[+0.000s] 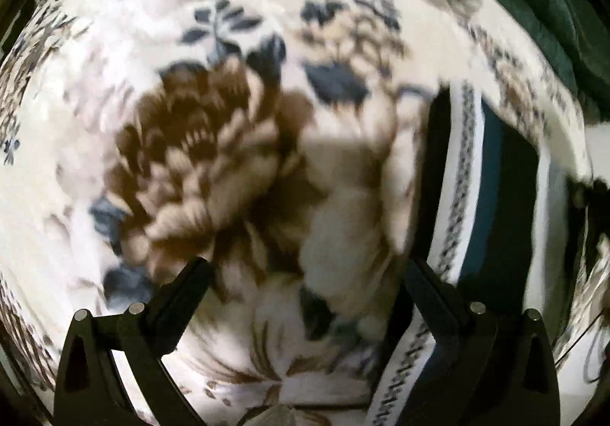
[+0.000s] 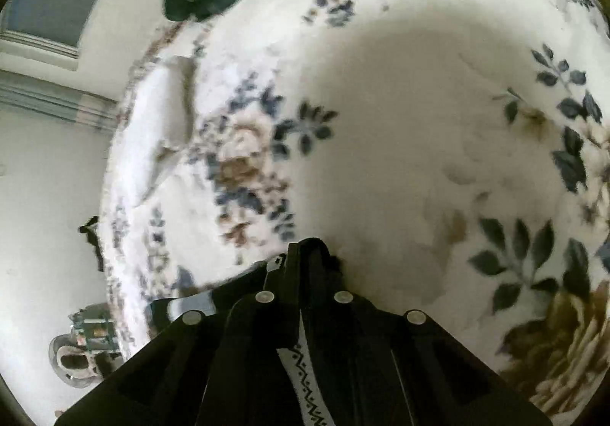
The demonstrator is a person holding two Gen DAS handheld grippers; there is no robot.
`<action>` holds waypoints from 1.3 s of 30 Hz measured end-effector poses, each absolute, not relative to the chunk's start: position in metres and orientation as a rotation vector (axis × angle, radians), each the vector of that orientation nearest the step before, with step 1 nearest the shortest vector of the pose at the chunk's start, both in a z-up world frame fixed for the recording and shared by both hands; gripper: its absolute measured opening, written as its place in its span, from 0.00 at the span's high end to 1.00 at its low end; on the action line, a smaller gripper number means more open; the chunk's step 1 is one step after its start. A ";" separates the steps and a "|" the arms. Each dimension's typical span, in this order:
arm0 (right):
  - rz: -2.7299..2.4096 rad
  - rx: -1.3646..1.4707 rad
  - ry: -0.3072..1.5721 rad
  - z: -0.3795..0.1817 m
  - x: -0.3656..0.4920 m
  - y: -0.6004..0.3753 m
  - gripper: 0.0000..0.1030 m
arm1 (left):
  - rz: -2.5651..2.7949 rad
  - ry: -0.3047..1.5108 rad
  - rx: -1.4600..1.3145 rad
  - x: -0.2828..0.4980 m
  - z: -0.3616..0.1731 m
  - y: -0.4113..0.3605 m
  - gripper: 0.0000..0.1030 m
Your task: Fold small clothes
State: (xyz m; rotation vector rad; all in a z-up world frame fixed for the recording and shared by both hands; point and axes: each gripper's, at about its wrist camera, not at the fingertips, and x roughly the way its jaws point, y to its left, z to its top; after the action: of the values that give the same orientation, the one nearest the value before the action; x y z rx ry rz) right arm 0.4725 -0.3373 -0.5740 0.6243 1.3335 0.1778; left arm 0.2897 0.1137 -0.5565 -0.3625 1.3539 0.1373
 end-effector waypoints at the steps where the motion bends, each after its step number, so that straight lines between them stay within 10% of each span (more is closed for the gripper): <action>1: 0.171 0.618 1.397 -0.587 0.475 -0.338 0.97 | 0.134 1.339 -0.393 0.294 -0.553 0.116 0.00; 9: 0.171 0.867 1.533 -0.599 0.388 -0.385 0.44 | 0.031 1.333 -0.513 0.296 -0.548 0.102 0.00; 14: 0.190 1.023 1.700 -0.634 0.309 -0.375 0.44 | -0.032 1.378 -0.573 0.288 -0.569 0.080 0.00; 17: 0.113 1.047 1.665 -0.640 0.286 -0.373 0.95 | -0.057 1.391 -0.581 0.290 -0.574 0.070 0.00; 20: 0.132 0.978 1.596 -0.631 0.289 -0.376 0.94 | -0.087 1.395 -0.561 0.293 -0.574 0.063 0.00; 22: 0.231 0.965 1.554 -0.626 0.302 -0.380 0.88 | -0.116 1.390 -0.565 0.297 -0.576 0.061 0.00; 24: 0.261 0.950 1.509 -0.626 0.313 -0.387 0.33 | -0.151 1.382 -0.568 0.303 -0.579 0.057 0.00; 25: 0.292 0.965 1.469 -0.628 0.321 -0.391 0.24 | -0.168 1.380 -0.573 0.305 -0.582 0.057 0.00; 35: 0.811 0.973 1.634 -0.681 0.376 -0.292 0.26 | -0.347 1.312 -0.674 0.329 -0.595 0.050 0.00; 37: 0.800 0.973 1.650 -0.683 0.375 -0.279 0.56 | -0.389 1.289 -0.676 0.333 -0.589 0.044 0.19; 39: 0.775 0.950 1.630 -0.675 0.372 -0.275 0.64 | -0.403 1.304 -0.621 0.337 -0.583 0.035 0.63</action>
State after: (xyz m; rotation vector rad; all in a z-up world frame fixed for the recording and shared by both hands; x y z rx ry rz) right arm 0.3720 -0.2748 -0.6754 0.9496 1.6303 0.7746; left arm 0.3372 0.0349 -0.5829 -0.6207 1.3040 -0.4025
